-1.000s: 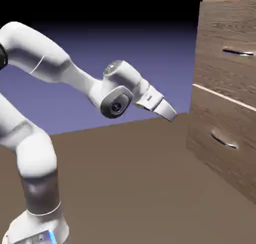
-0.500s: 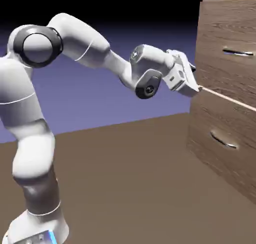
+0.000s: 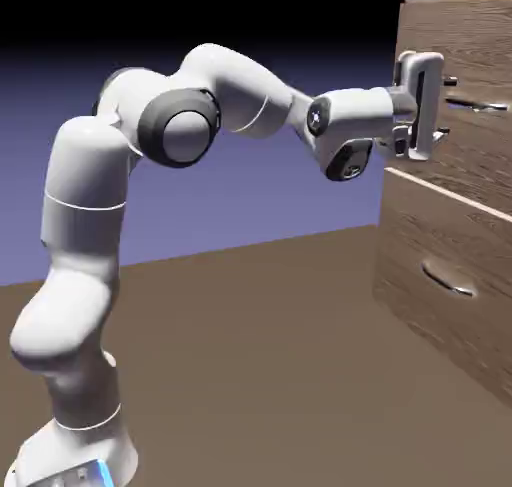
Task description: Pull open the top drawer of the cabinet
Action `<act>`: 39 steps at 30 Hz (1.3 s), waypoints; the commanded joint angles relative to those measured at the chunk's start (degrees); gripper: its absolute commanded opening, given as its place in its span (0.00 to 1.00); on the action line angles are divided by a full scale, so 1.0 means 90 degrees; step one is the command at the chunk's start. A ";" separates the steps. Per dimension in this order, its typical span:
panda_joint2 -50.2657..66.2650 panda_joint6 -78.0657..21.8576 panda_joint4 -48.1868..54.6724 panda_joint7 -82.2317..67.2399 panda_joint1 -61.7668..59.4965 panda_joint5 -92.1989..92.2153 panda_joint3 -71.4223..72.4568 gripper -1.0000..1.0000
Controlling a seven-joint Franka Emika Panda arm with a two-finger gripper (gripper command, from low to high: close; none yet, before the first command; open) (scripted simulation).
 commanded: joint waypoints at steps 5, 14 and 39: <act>0.0528 -0.0204 0.0814 -0.0487 0.0513 0.0289 -0.0372 0.00; -0.0721 0.0222 -0.1031 0.0777 -0.0480 -0.0447 0.0238 0.00; -0.4444 0.0488 -0.5046 0.3286 0.1390 -0.1834 -0.2299 0.00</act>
